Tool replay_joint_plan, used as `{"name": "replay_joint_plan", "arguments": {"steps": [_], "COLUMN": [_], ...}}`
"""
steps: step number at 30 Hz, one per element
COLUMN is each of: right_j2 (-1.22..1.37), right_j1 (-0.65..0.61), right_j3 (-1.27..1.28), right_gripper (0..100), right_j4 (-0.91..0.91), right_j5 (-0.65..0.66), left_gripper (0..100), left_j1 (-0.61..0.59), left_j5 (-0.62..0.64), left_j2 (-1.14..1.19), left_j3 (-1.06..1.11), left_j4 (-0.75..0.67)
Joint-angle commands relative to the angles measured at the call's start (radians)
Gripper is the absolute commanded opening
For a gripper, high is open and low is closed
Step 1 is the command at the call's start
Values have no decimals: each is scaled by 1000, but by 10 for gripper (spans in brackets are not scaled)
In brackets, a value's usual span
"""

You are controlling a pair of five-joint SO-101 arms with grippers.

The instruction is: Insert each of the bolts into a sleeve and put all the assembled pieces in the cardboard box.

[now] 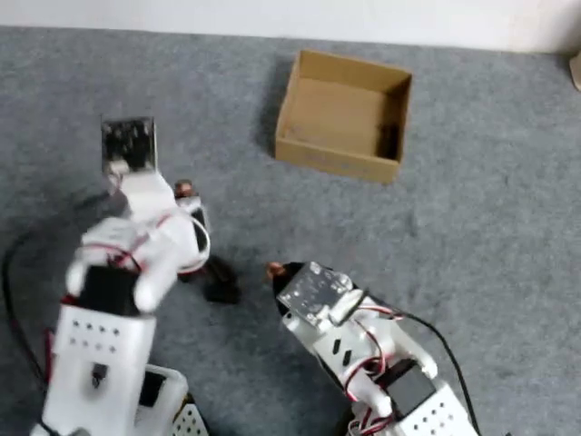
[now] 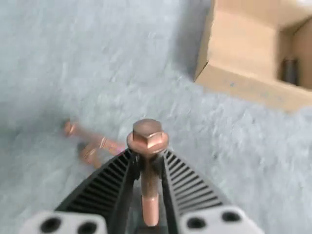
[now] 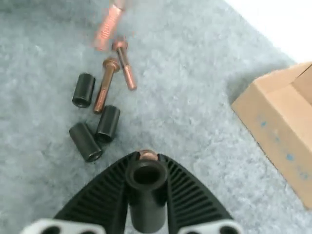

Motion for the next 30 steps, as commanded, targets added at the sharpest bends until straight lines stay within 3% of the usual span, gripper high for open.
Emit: {"name": "replay_joint_plan", "arguments": {"steps": [1,5,11,14,19,30], "right_j2": [-114,-96,-81,-85,-85,-87], "right_j1": [10,10,10,16,16,19], "right_j3": [36,53,54,56,56,54], "right_gripper": [5,5,5,5,5,5], "right_j4": [-44,-76,-104,-104,-102,-102], "right_j5": [-11,-9,-9,-9,-9,-9], "left_gripper": [5,5,5,5,5,5], "left_j1": [19,96,269,357,443,447], "left_j5": [2,2,5,98,149,150], "left_j2": [-165,-349,-667,-800,-759,-759], "left_j3": [257,441,507,504,429,545], "left_j4": [-411,-589,-569,-446,-279,-272]}}
